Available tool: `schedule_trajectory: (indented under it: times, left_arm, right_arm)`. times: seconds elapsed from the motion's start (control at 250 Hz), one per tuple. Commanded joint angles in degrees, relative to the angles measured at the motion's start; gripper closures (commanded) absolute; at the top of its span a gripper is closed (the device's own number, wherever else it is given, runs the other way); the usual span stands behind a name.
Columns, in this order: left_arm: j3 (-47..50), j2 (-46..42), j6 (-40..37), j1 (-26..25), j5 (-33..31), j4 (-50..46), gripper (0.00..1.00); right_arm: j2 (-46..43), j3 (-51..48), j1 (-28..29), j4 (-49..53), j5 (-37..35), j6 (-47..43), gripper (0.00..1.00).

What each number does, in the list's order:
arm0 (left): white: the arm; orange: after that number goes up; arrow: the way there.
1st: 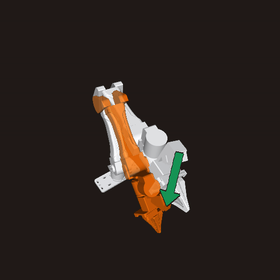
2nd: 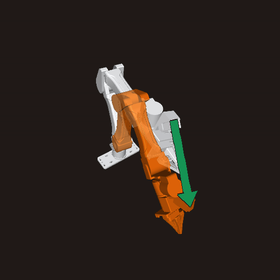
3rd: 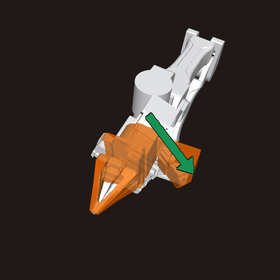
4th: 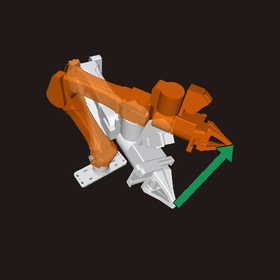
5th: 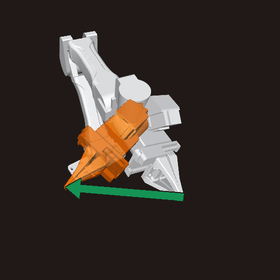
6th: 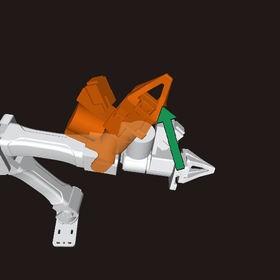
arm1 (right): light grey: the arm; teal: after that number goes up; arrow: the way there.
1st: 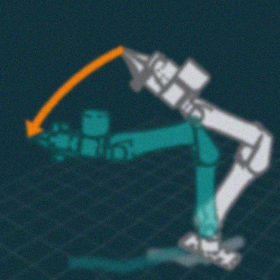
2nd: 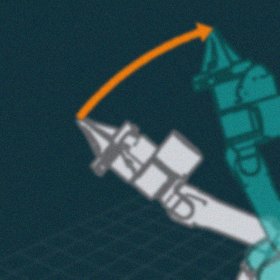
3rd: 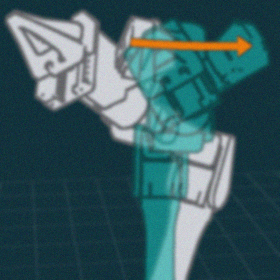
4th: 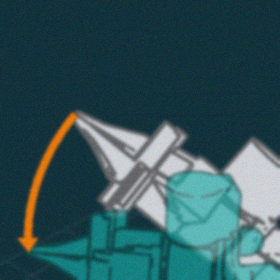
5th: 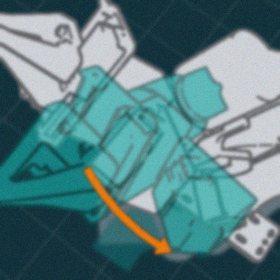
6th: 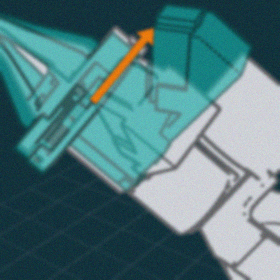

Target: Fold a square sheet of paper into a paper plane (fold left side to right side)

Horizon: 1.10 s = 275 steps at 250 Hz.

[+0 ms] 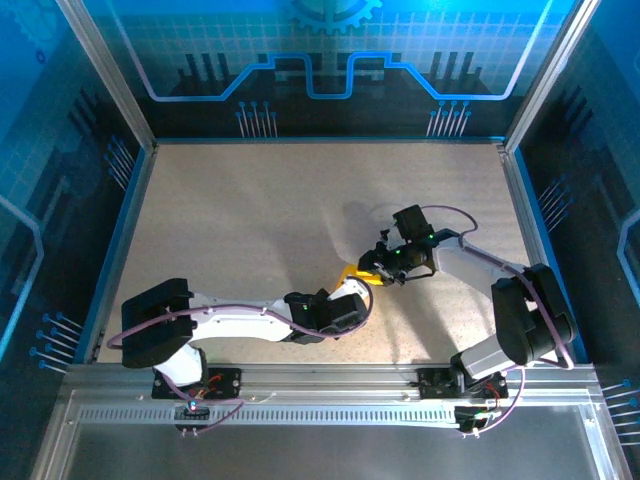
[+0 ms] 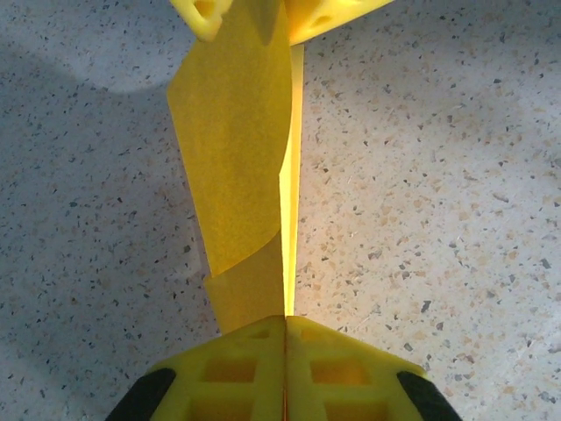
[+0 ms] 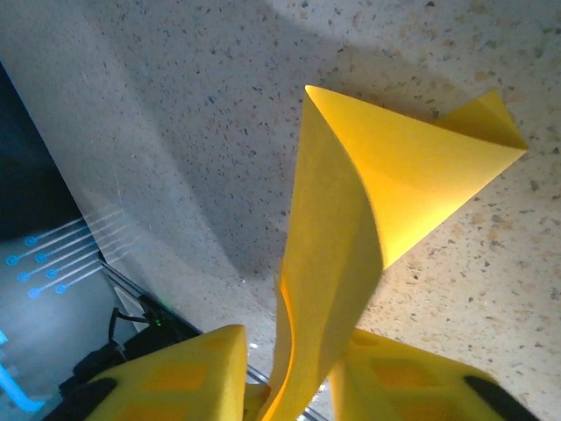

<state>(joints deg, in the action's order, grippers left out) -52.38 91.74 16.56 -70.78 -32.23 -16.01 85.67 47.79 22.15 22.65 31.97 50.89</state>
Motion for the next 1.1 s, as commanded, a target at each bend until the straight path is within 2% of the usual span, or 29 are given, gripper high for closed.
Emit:
schedule_trajectory:
  times: [0.0,0.18,0.32,0.519,0.715,0.907,1.095]
  left_arm:
    - [0.39,0.80,0.22,-0.46,1.36,1.72,0.89]
    - [0.97,1.42,0.17,-0.47,1.47,2.50,0.82]
    - [1.07,2.38,0.57,-0.48,0.71,1.98,0.75]
    - [0.68,3.97,0.73,-0.40,-1.44,0.81,0.71]
    - [-0.17,5.06,1.31,-0.36,-3.09,-0.23,0.73]
    - [-0.42,5.24,1.38,-0.36,-3.28,-0.56,0.83]
    - [-0.32,4.93,0.74,-0.40,-1.17,0.36,0.83]
  right_arm:
    - [0.74,1.43,0.70,1.06,0.93,-0.16,0.77]
    - [0.89,1.43,0.88,1.52,0.78,-0.23,0.90]
    - [0.79,1.39,1.05,1.46,0.77,-0.18,0.91]
    - [0.63,1.25,1.48,1.05,0.80,0.40,0.91]
    - [0.55,0.96,1.75,0.59,0.86,0.67,0.91]
    - [0.55,0.91,1.80,0.95,0.14,0.31,0.91]
    - [1.30,0.82,1.81,0.55,-0.08,0.33,0.91]
